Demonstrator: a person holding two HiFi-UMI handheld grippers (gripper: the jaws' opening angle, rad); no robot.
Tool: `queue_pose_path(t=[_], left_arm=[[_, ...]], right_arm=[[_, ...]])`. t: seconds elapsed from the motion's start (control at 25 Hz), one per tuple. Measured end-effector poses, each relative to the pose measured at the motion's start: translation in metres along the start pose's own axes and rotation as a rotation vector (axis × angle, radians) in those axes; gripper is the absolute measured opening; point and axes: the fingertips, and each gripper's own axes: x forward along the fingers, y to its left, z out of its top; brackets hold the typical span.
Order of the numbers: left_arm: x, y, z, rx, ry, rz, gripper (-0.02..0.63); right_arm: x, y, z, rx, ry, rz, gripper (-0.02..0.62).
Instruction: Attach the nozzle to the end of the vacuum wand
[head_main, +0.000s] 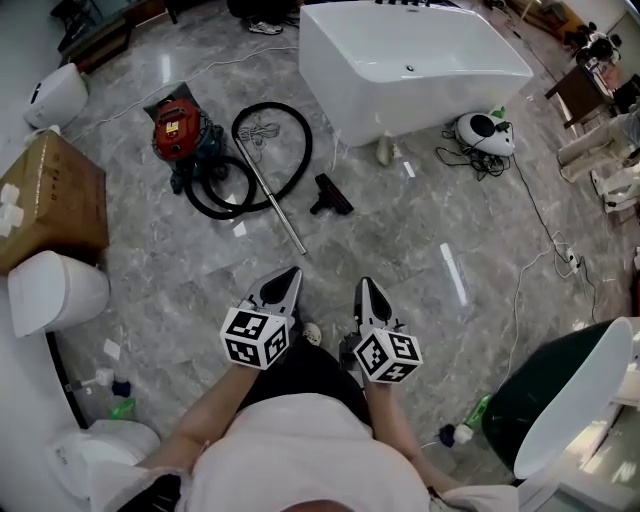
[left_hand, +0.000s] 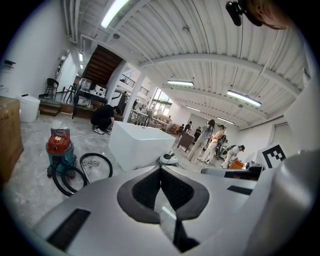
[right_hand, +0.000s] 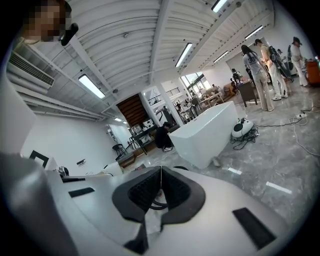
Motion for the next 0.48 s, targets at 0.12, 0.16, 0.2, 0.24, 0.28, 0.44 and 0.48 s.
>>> queue_pose_path(t=[0.12,0.16,0.2,0.24,0.28,0.44,0.48], left_arm=[[0.003,0.002,0.005,0.006,0.014,-0.017,0.009],[0.005,0.002,0.006,0.010,0.020,-0.026,0.009],[0.007,0.001,0.008,0.016,0.027,-0.035,0.009],[0.009,0.001,0.011,0.022,0.031,-0.046,0.009],[0.011,0.002,0.015,0.029,0.034,-0.057,0.009],[0.018,0.012,0.030,0.052,0.046,-0.096,0.009],[0.020,0.014,0.034,0.054,0.048,-0.105,0.009]], right_arm=[[0.003,0.002,0.004,0.003,-0.003,-0.016,0.015],[0.004,0.001,0.005,0.005,-0.006,-0.024,0.015],[0.005,0.000,0.008,0.007,-0.009,-0.034,0.015],[0.007,-0.001,0.010,0.010,-0.014,-0.044,0.015],[0.009,-0.001,0.013,0.012,-0.019,-0.054,0.015],[0.019,0.004,0.025,0.011,-0.042,-0.082,0.015],[0.022,0.006,0.028,0.012,-0.048,-0.087,0.015]])
